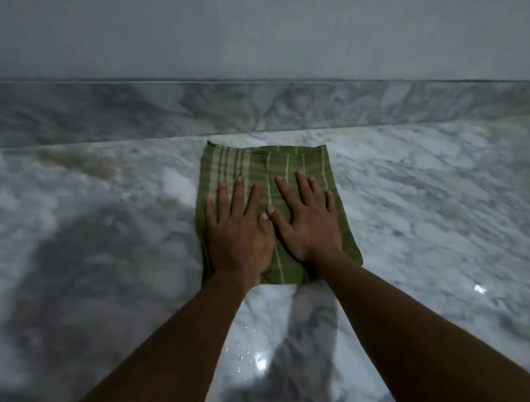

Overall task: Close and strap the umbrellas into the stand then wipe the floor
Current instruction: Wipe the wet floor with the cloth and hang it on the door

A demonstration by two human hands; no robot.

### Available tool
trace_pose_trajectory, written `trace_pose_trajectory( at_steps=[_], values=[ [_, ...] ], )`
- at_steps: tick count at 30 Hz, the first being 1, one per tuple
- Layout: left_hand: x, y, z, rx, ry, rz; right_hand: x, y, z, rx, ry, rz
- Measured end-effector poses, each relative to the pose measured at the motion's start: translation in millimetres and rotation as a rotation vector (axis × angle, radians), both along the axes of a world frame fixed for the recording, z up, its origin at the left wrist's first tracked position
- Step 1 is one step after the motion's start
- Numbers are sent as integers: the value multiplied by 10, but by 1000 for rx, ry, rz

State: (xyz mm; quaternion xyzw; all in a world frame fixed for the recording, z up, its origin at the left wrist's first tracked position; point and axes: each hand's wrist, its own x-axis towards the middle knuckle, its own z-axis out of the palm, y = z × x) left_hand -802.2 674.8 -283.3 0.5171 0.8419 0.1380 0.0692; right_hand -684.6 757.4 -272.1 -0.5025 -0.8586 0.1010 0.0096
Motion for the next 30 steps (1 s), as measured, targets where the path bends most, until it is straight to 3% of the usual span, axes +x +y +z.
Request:
trace_pose_trajectory(
  at_steps=[3,10,16,21,30],
  values=[
    [48,162,-46,90,11,53,-7,288,8,1,34,64],
    [560,470,-89,53,56,193,315,712,-55,-15,94,239],
    [1896,959,-62,64,93,138,1725,1238,-51,2,81,194],
    [3056,1517,3,-18,-9,47,2994,1679,-82,13,55,82],
    [4288,2152,41,-87,-44,-50,4277,2215,-111,58,37,-63]
  ],
)
